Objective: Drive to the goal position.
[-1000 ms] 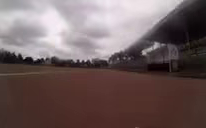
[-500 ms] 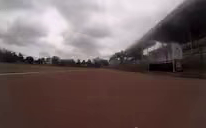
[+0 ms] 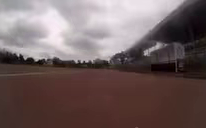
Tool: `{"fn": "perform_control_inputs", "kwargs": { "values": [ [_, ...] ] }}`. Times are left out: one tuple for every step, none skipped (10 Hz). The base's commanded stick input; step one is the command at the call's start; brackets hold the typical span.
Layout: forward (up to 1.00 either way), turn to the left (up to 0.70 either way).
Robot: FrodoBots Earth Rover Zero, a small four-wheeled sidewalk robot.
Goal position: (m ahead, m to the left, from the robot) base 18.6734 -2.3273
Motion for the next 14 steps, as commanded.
{"fn": "perform_control_inputs", "kwargs": {
  "values": [
    [0.7,0.0],
    [0.7,0.0],
    [0.7,0.0],
    [0.7,-0.05],
    [0.7,-0.27],
    [0.7,-0.35],
    [0.7,-0.35],
    [0.7,-0.35],
    [0.7,-0.35],
    [0.7,-0.35],
    [0.7,-0.35],
    [0.7,-0.35],
    [0.7,0.0],
    [0.7,0.0]
  ]
}}
